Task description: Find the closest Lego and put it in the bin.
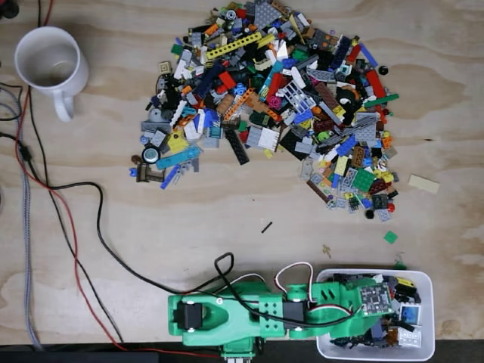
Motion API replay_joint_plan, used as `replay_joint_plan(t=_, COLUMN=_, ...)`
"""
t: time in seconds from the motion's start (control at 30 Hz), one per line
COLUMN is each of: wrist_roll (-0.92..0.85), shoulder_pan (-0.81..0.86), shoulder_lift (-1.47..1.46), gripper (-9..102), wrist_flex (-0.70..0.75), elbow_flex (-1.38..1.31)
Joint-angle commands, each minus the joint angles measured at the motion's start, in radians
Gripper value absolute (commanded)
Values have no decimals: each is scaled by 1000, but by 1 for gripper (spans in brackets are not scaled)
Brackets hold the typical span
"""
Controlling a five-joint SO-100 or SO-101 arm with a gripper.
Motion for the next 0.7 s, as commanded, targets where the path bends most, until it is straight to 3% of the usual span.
replay_joint_plan(t=0.0, wrist_roll=94, shoulder_pan=-313, shoulder_lift=-6, gripper=20, wrist_flex=137, elbow_flex=-225)
replay_joint_plan(t=0.13, wrist_roll=132, shoulder_pan=-687, shoulder_lift=28, gripper=20, wrist_flex=265, elbow_flex=-267)
replay_joint_plan(t=0.33, wrist_roll=238, shoulder_pan=-1111, shoulder_lift=51, gripper=19, wrist_flex=368, elbow_flex=-253)
replay_joint_plan(t=0.5, wrist_roll=276, shoulder_pan=-1324, shoulder_lift=21, gripper=19, wrist_flex=377, elbow_flex=-232)
replay_joint_plan(t=0.67, wrist_roll=298, shoulder_pan=-1428, shoulder_lift=127, gripper=18, wrist_flex=423, elbow_flex=-215)
